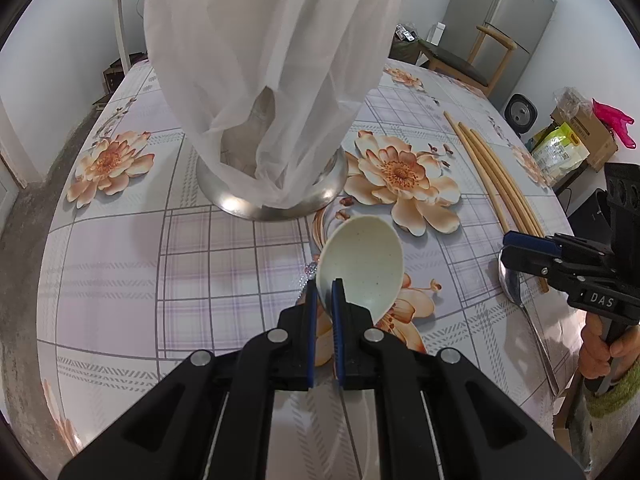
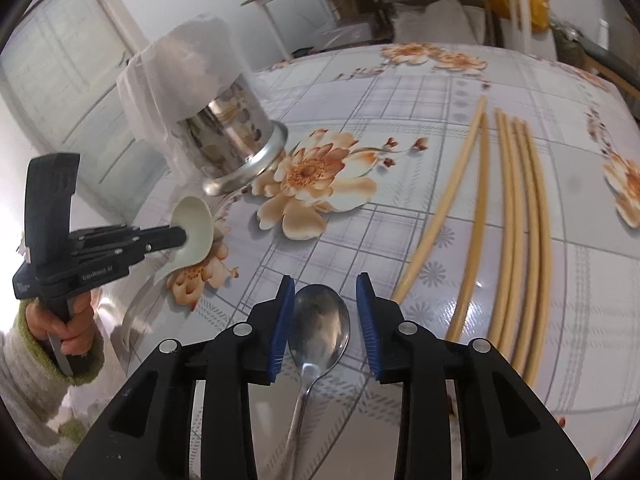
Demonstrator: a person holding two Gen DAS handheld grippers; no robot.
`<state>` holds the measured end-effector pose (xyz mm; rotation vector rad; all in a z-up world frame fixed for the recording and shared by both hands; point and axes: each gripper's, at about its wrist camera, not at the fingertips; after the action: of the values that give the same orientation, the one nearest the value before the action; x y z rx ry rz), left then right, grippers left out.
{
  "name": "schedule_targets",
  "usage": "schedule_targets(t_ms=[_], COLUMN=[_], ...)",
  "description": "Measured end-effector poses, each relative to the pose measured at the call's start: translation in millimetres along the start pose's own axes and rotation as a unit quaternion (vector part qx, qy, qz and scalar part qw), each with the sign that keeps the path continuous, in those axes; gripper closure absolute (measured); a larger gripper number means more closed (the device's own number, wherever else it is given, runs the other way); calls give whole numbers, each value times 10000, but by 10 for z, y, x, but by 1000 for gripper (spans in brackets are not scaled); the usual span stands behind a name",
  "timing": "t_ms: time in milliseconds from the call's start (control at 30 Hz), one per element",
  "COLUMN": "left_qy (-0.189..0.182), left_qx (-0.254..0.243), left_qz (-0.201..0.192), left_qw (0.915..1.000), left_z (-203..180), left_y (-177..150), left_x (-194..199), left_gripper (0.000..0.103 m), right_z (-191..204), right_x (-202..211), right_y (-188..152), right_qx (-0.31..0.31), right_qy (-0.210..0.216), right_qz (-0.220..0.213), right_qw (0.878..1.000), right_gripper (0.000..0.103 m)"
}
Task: Organize utensils
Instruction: 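Close the right tool on the metal spoon while the left tool holds the ladle, then lift the spoon with the right tool while the left tool raises the ladle over the holder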
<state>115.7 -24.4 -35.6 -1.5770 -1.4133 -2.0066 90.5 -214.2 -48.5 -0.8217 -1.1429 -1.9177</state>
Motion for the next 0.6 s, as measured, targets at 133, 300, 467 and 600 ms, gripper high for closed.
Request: schedule_targets(t_ms=[133,300,467,600], left_qy=[4,26,39,55], left_qx=[1,0,-1,-12], left_qz=[-3,3,5,6], left_qw=[10000,10000,10000,10000], left_z=[0,-10,-19,-17], left_y=[-1,5,5,7], left_x=[-6,-18,-21,-25], left_gripper=[96,96,96,96], right_z=[29,42,95,106], right_x=[-26,-14,11,60], right_y=[-21,-50,-97,-111], right_qx=[212,291,423,327], right_qy=[61,69,-67,-140], right_qz=[64,79,37,-25], right_qw=[9997,9995,9991,9994], right_gripper=[76,90,98,100])
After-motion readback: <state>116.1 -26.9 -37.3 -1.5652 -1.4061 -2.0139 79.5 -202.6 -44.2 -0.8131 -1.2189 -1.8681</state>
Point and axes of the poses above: each gripper's, at about its wrist camera, not at the fingertips, and x roughly against the way its jaws point, z to its left, y to its top, and after that the axes turned 13 degrees about -x, right-handed
